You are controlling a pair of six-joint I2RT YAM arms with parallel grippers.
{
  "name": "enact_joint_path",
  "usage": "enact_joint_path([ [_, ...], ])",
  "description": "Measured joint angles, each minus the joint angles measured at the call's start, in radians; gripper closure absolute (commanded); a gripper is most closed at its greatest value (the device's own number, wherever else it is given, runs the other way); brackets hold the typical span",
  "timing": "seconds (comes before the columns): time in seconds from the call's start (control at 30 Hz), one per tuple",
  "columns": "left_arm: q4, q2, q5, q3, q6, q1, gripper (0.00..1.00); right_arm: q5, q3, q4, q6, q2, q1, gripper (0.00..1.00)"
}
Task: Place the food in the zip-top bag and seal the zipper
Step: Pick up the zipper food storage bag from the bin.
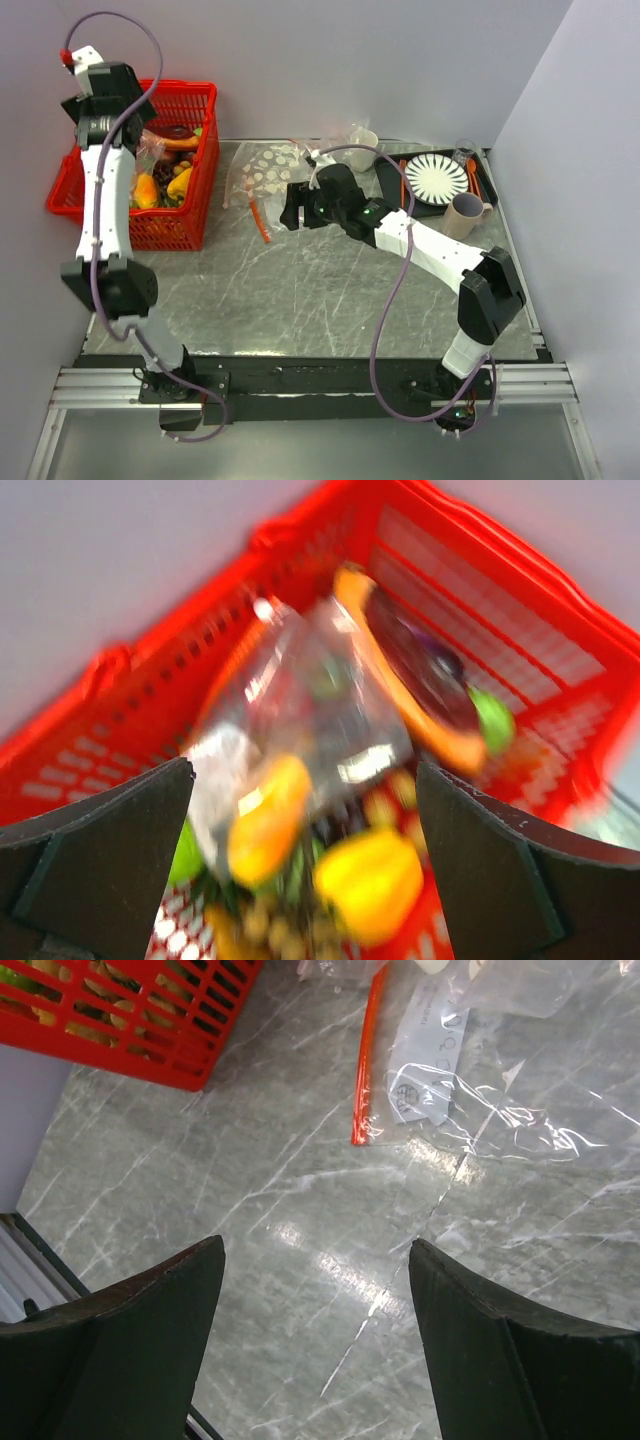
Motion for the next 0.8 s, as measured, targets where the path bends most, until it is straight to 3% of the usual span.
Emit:
enact_joint_path([
  [0.13, -0.015, 0.218, -0.028, 0.177, 0.013, 0.043, 0.01, 0.002, -0.026, 0.009, -0.003, -0.013, 0.000, 0.16],
  [0.27, -0.057, 0.406, -0.011, 0.215, 0.021, 0.065, 0.01, 0.005, -0.070, 0.024, -0.007, -0.037, 0.000, 0.16],
  [0.37, -0.108, 0.486, 0.009, 0.199, 0.016, 0.067, 0.57, 0.010, -0.094, 0.029, -0.009, -0.054, 0.000, 0.16],
  [0.4, -0.124, 0.496, 0.017, 0.192, 0.017, 0.067, 0.92, 0.013, -0.103, 0.031, -0.011, -0.062, 0.000, 0.16],
  [0.43, -0.137, 0.497, 0.024, 0.185, 0.013, 0.066, 0.99, 0.015, -0.112, 0.033, -0.013, -0.072, 0.000, 0.16],
  [0.57, -0.130, 0.430, 0.031, 0.152, 0.005, 0.056, 0.99, 0.036, -0.156, 0.039, -0.022, -0.127, 0.000, 0.16],
  [0.8, 0.005, -0.024, 0.012, -0.056, 0.009, -0.087, 0.99, 0.082, -0.196, 0.046, -0.034, -0.197, -0.005, 0.17],
])
